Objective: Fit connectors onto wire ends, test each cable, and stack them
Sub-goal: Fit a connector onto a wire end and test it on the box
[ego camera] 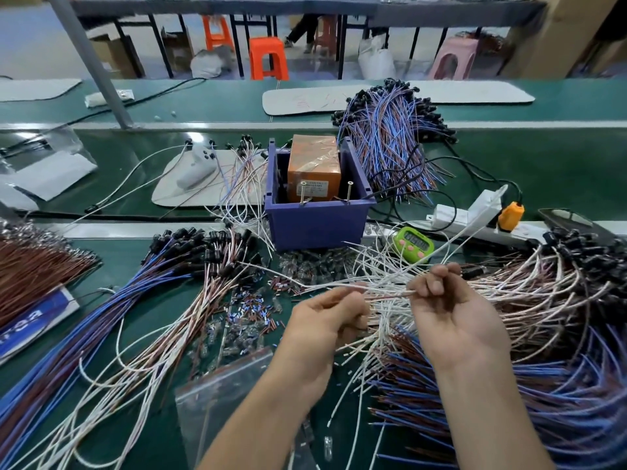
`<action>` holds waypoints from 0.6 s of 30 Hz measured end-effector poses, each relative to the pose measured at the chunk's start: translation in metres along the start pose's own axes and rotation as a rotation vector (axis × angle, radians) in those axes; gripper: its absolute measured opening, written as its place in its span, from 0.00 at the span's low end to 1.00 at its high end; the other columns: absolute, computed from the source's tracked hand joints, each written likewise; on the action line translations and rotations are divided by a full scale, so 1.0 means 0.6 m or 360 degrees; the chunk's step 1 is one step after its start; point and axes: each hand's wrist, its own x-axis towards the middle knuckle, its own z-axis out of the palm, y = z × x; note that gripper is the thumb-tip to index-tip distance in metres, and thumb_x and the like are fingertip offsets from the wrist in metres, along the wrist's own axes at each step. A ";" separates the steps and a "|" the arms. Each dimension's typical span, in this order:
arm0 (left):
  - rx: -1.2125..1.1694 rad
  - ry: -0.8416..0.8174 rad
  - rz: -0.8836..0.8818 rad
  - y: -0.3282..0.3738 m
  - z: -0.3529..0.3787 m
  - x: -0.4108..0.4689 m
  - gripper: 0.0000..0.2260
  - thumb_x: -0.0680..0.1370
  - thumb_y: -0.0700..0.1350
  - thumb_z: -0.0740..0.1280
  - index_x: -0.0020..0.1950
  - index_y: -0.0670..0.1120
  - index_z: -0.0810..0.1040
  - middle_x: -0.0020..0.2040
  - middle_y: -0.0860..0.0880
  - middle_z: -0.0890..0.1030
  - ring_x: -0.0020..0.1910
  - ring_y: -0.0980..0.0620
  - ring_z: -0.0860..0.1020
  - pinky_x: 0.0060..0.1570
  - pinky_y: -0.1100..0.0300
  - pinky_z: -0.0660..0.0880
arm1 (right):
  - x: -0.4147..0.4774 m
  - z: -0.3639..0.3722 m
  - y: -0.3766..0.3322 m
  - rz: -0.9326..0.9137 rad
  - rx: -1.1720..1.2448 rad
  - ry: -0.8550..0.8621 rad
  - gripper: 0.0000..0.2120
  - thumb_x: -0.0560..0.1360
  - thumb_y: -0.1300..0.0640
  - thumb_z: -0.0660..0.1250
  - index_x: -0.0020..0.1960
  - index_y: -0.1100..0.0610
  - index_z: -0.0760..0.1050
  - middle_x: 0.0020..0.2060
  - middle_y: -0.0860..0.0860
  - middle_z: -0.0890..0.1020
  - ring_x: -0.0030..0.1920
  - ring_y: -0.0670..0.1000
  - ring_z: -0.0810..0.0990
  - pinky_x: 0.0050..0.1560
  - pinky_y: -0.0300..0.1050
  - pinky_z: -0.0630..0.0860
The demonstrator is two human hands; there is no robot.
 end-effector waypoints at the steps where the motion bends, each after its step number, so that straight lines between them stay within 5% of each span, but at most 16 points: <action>1: -0.0130 -0.0008 0.0018 0.006 -0.003 0.002 0.02 0.71 0.40 0.75 0.42 0.43 0.88 0.38 0.46 0.84 0.31 0.56 0.78 0.32 0.68 0.75 | -0.006 -0.003 0.003 0.0001 -0.0069 -0.0003 0.14 0.82 0.67 0.54 0.42 0.56 0.72 0.30 0.51 0.75 0.26 0.48 0.66 0.33 0.41 0.66; 7: -0.0294 0.0144 0.0182 0.019 -0.025 0.009 0.04 0.69 0.43 0.75 0.40 0.43 0.86 0.32 0.48 0.81 0.26 0.58 0.75 0.25 0.70 0.71 | -0.033 -0.019 0.031 0.0089 -0.1153 -0.0218 0.07 0.78 0.65 0.62 0.46 0.61 0.79 0.29 0.55 0.75 0.23 0.48 0.62 0.26 0.41 0.62; 12: 0.0744 -0.0128 0.0399 0.006 -0.038 -0.010 0.07 0.70 0.47 0.76 0.34 0.45 0.86 0.29 0.46 0.81 0.27 0.53 0.74 0.30 0.63 0.71 | -0.031 0.001 0.047 -0.0190 -0.1968 -0.0394 0.09 0.79 0.58 0.68 0.44 0.53 0.86 0.34 0.52 0.83 0.20 0.42 0.69 0.28 0.36 0.64; 15: 0.1138 -0.0196 0.0369 0.002 -0.049 -0.017 0.09 0.67 0.53 0.73 0.34 0.48 0.86 0.30 0.42 0.82 0.28 0.50 0.75 0.33 0.55 0.72 | -0.026 0.017 0.062 -0.0235 -0.2091 -0.0475 0.08 0.76 0.52 0.71 0.44 0.55 0.86 0.38 0.53 0.86 0.22 0.39 0.73 0.37 0.40 0.64; 18: 0.1317 -0.0238 0.0266 -0.003 -0.052 -0.018 0.07 0.66 0.53 0.73 0.34 0.51 0.86 0.30 0.43 0.83 0.27 0.51 0.76 0.32 0.56 0.73 | -0.025 0.029 0.084 -0.0252 -0.2033 -0.0576 0.06 0.76 0.55 0.72 0.43 0.57 0.84 0.40 0.58 0.86 0.22 0.40 0.71 0.30 0.30 0.66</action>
